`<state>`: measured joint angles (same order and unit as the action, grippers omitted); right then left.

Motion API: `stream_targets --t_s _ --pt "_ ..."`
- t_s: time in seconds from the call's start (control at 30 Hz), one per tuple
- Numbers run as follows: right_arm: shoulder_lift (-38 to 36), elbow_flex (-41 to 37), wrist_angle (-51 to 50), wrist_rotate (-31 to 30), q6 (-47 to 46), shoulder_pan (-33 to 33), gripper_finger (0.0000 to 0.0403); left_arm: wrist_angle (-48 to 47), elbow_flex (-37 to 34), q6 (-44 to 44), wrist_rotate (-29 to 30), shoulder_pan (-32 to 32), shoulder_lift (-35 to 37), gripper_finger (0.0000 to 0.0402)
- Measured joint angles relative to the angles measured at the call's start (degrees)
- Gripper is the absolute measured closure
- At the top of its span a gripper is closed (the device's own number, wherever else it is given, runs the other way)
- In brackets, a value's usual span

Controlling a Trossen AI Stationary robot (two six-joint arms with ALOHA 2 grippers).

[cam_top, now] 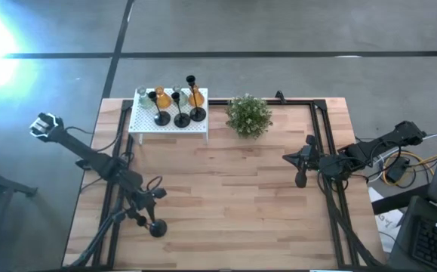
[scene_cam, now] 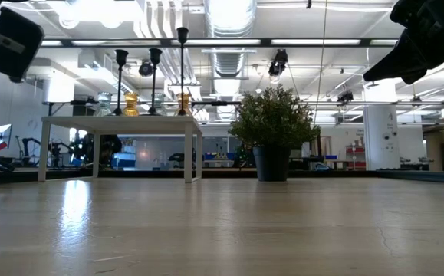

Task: Pick & Place candle stick holders
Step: Put the large black candle holder on the shelf

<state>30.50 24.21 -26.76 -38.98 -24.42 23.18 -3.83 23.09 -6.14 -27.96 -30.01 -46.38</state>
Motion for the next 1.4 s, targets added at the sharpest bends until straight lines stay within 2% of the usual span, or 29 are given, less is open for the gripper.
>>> stream_targets --t_s 0.27,0.37,0.5,0.7,0.83,0.97,1.07,1.23,1.4 --pt "0.0 0.0 0.0 0.0 0.0 0.0 0.0394 1.8 0.0 0.0 -0.3 -1.5 -3.0 0.0286" --pt "0.0 0.0 0.0 0.0 0.0 0.0 0.0394 1.8 0.0 0.5 -0.7 -1.9 -3.4 0.0316" --pt "0.0 0.0 0.0 0.0 0.0 0.0 0.0394 2.5 0.0 -0.3 -0.6 -1.9 -3.2 0.0381" --pt "0.0 0.0 0.0 0.0 0.0 0.1 0.0394 3.4 0.4 -5.5 1.6 -1.9 -2.5 0.0385" --pt "0.0 0.0 0.0 0.0 0.0 0.1 0.0394 2.5 3.2 -9.3 4.7 -1.9 -0.9 0.0385" --pt "0.0 0.0 0.0 0.0 0.0 0.0 0.0394 -3.7 9.2 -11.7 13.0 -1.9 2.5 0.0385" --pt "0.0 0.0 0.0 0.0 0.0 0.0 0.0394 -15.3 16.7 -16.8 23.0 -1.8 5.5 0.0385" --pt "0.0 0.0 0.0 0.0 0.0 0.0 0.0394 -37.7 30.1 -19.8 45.1 -1.8 8.6 0.0385" --pt "0.0 0.0 0.0 0.0 0.0 0.0 0.0394 -46.1 36.0 -21.0 70.6 -1.7 10.0 0.0385"
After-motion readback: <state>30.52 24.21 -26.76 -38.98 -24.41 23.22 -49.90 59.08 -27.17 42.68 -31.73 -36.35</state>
